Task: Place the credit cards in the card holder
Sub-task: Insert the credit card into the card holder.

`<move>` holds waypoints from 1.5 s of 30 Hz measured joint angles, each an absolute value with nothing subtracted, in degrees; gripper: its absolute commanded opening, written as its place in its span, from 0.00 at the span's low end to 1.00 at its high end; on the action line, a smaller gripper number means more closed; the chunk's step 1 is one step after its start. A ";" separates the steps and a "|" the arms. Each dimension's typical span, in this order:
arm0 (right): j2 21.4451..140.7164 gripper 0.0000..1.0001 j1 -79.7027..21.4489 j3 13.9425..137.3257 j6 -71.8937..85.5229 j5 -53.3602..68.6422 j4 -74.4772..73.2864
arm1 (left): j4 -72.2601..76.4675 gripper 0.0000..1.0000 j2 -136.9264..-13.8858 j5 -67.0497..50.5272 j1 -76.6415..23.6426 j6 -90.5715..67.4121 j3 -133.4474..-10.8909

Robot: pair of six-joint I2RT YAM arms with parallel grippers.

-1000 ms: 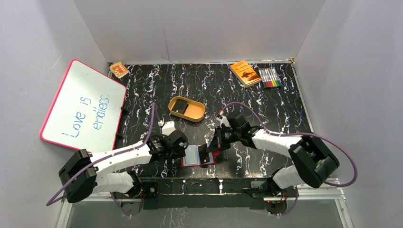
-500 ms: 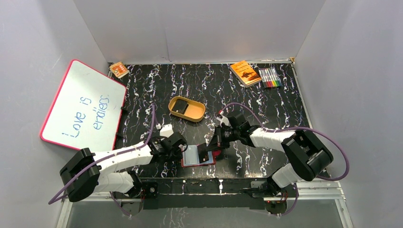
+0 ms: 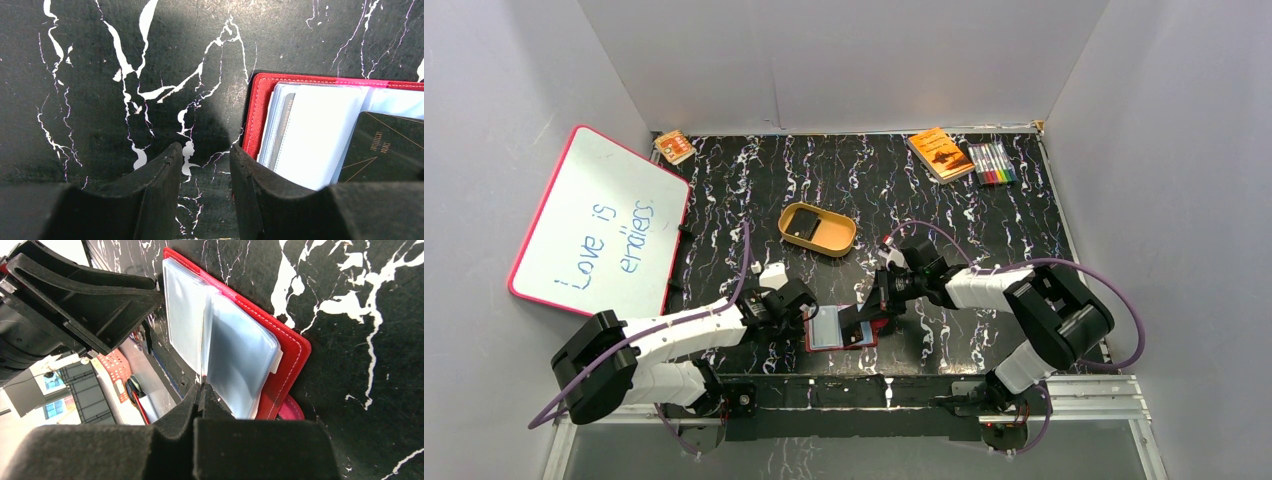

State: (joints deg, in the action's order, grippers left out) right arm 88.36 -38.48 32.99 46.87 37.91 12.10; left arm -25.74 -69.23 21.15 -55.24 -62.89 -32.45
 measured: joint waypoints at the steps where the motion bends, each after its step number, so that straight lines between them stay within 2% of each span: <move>1: 88.58 0.00 -38.48 32.99 47.00 37.93 12.14 | -25.74 0.37 -69.23 21.15 -55.22 -62.89 -32.45; 14: 89.82 0.00 -38.48 32.99 48.10 39.13 14.28 | -24.82 0.32 -69.47 20.64 -55.22 -62.85 -32.40; 45: 93.91 0.00 -39.18 31.29 53.15 38.57 24.49 | -22.33 0.29 -70.06 19.49 -55.18 -62.63 -32.29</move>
